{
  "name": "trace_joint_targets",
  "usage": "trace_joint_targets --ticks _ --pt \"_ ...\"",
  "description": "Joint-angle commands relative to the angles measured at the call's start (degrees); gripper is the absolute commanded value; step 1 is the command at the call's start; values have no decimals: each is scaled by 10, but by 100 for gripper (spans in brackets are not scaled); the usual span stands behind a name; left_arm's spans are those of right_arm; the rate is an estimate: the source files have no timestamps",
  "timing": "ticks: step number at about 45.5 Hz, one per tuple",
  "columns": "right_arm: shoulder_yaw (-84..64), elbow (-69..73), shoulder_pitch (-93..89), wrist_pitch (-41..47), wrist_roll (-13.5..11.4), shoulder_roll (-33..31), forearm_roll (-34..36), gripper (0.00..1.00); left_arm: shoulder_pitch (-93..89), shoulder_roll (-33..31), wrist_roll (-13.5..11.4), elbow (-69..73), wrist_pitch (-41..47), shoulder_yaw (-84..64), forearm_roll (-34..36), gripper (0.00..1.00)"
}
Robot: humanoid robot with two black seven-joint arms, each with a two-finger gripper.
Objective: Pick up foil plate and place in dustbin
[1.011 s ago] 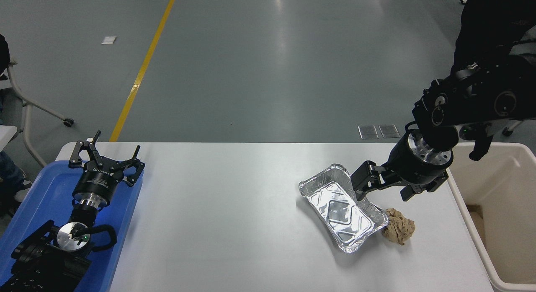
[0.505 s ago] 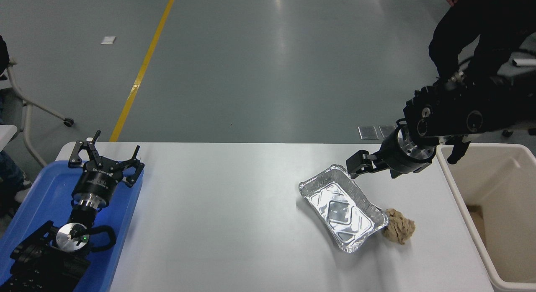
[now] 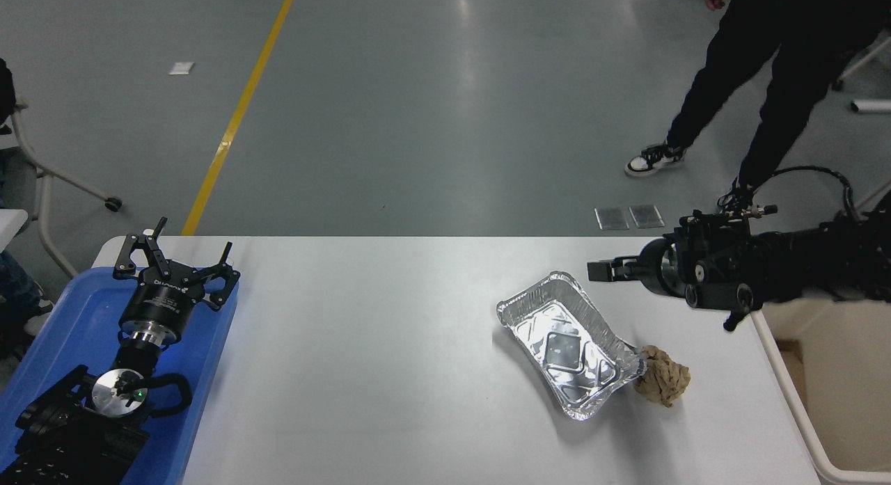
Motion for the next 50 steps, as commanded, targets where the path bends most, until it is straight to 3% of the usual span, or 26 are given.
trace_joint_targets --ticks 1,26,29,39,44,48,50 --pt "60 -42 -76 -37 2 1 -19 100 0 0 0 0 0 0 0 99" --pt "75 -60 -132 -38 1 37 -19 100 0 1 0 -1 0 2 0 99" --pt "75 -68 -135 -38 1 37 -19 96 -1 1 0 0 0 2 0 99" --pt "74 -71 -151 -38 5 37 -20 38 -1 0 0 -1 0 2 0 99" --pt "74 -71 -158 -38 5 45 -20 27 -1 0 0 0 0 2 0 99" --pt "74 -70 -158 -38 5 48 -20 3 0 0 0 -1 0 2 0 99" --pt "74 -70 -157 -38 5 49 -19 0 0 1 0 -1 0 2 0 99"
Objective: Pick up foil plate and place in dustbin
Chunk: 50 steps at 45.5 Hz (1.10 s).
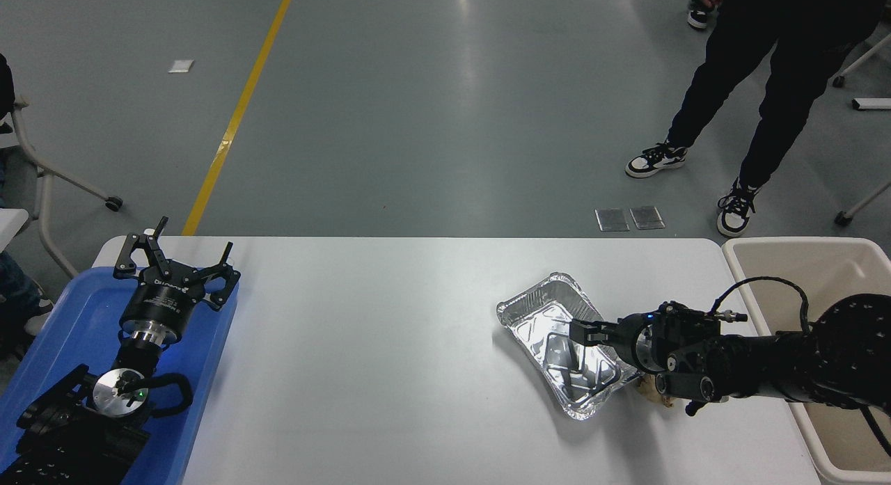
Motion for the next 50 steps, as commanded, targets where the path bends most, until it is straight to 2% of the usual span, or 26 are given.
trace_joint_targets --ticks 1,11,20,37,50 --pt "0 -2 -8 0 1 8 1 0 0 1 0 1 0 0 0 99" --pt "-14 7 17 1 1 2 1 0 0 1 0 1 0 1 0 99" --pt "-89 48 74 6 1 -23 3 0 0 1 1 0 0 1 0 99" --pt "-166 241 260 10 1 -115 20 0 0 1 1 0 0 2 0 99" --pt "-248 434 516 59 1 -187 42 0 0 1 1 0 0 2 0 99"
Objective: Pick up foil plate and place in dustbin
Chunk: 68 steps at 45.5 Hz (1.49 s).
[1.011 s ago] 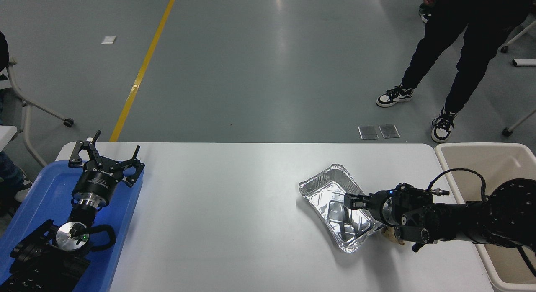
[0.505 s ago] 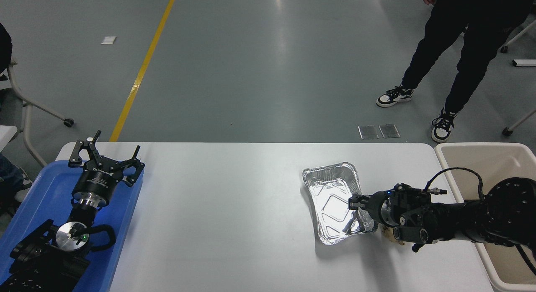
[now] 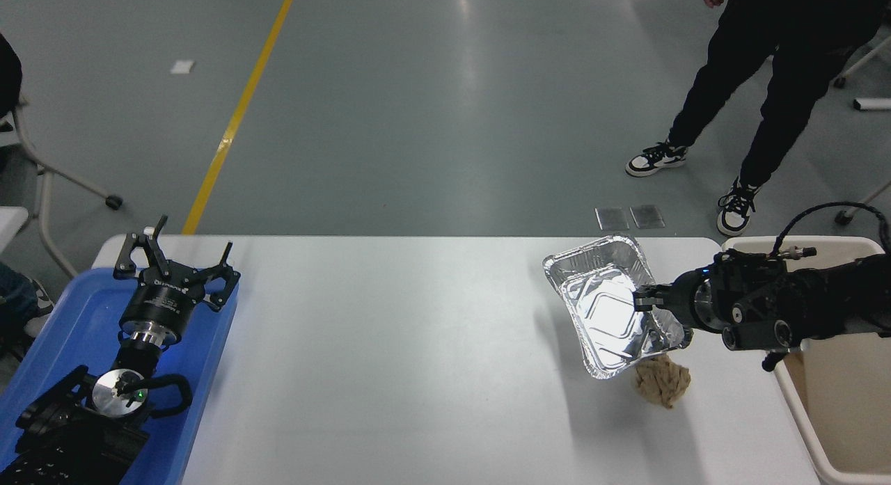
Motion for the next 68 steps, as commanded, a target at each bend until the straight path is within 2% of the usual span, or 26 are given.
trace_joint_targets --ticks 1,17,27,47,58,68 --pt "-70 157 211 47 0 -64 15 0 0 0 0 0 0 0 0 99" --pt "-119 197 442 264 -1 -98 15 0 0 1 0 0 0 -1 0 99" --pt "-159 197 495 320 -1 -100 15 0 1 2 0 0 0 -1 0 99" --pt "-212 181 489 319 -3 -108 13 0 0 2 0 0 0 -1 0 99" --pt "-216 102 429 316 -2 -193 -2 0 0 2 0 0 0 -1 0 99" --pt "-188 -50 310 271 -1 -294 -108 0 0 1 -1 0 0 -1 0 99"
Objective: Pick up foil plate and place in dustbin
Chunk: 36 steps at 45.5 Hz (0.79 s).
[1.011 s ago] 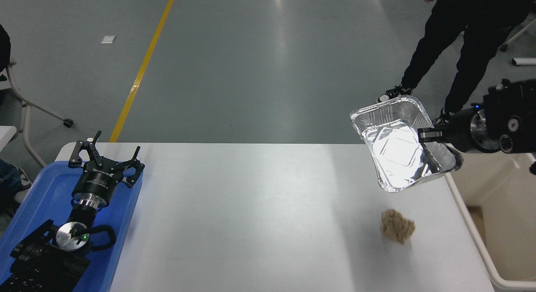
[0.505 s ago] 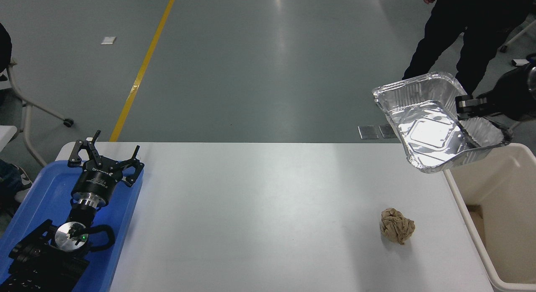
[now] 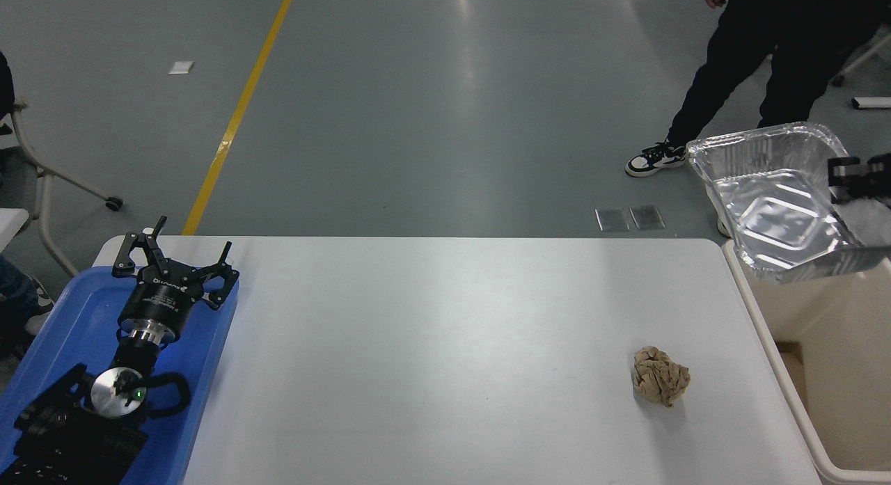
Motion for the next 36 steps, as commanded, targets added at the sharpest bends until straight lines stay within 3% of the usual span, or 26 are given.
trace_joint_targets --ticks 1,9,19,25,36 --pt "28 -152 -132 -51 1 -96 -79 0 0 -1 0 0 0 0 0 99" --pt "109 -289 -375 -172 2 -126 -82 0 0 0 0 0 0 0 0 99" --pt "283 -406 -676 -316 7 -98 -76 0 0 -1 0 0 0 0 0 99" --pt "387 -488 -814 -333 6 -36 -53 0 0 -1 0 0 0 0 0 99" --pt "406 -612 -922 -326 4 59 63 0 -1 -1 0 0 0 0 0 99"
